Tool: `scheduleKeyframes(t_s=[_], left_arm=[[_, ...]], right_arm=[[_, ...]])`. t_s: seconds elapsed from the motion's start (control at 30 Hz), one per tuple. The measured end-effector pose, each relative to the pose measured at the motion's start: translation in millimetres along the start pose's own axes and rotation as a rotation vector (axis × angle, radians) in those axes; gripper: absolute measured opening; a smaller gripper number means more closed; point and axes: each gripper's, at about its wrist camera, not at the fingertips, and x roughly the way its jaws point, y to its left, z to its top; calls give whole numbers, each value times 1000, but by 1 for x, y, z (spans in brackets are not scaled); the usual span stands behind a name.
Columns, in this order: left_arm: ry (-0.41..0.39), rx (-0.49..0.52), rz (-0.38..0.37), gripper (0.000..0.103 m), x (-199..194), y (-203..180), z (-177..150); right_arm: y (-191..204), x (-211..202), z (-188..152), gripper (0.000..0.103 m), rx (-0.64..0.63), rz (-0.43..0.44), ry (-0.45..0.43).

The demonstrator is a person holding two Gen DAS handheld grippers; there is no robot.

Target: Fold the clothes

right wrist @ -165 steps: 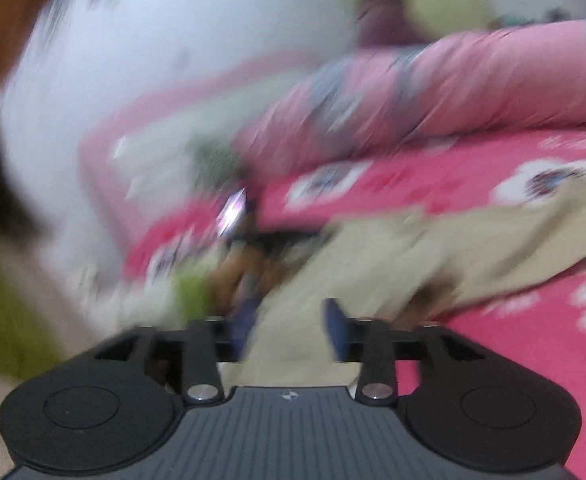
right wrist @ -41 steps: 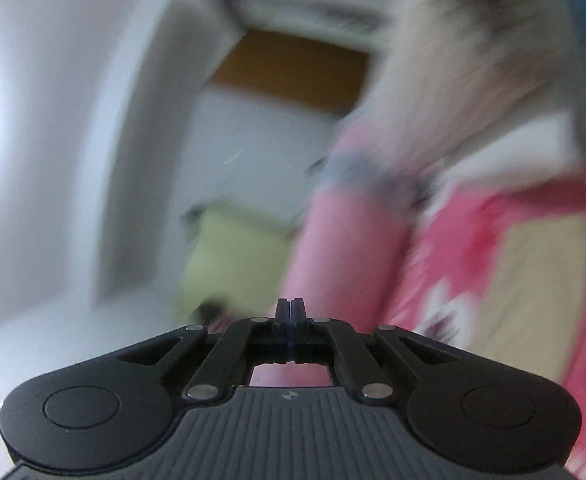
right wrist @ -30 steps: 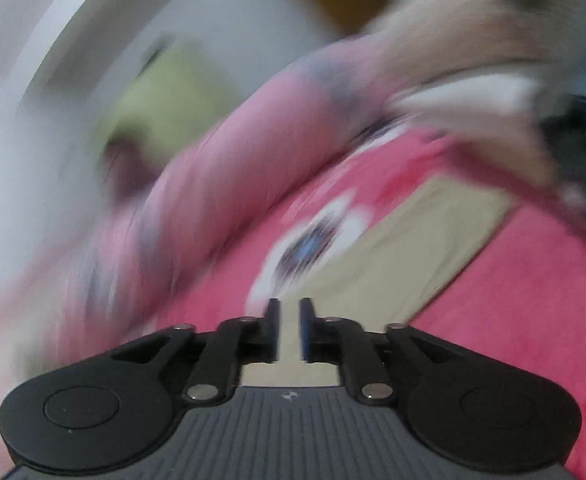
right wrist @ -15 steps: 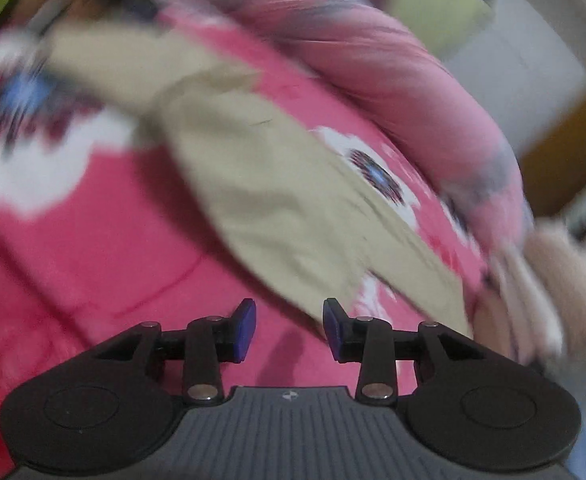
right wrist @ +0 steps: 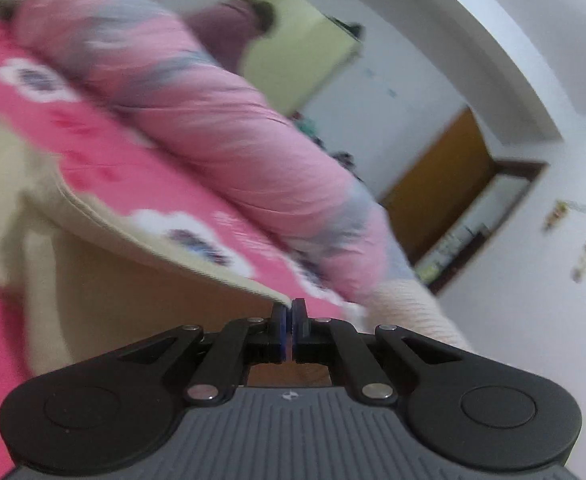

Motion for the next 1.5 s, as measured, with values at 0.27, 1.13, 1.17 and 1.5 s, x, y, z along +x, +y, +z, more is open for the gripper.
scheduleKeyframes(t_s=[0.27,1.13,1.17,1.5], left_arm=[[-4,-10,-9,39,0,2,0],[-5,-30,-26,40,1,4,0],[-5,-30,-26,40,1,4,0],[-6,-28,-24,40,1,4,0]], right_arm=[[-48,141,27,0,-94,50,314],[16,343,-40,67,-101,-11,669],[13,340,-41,67,-98,-28,656],[-28,252,-43,71,118,31,428]])
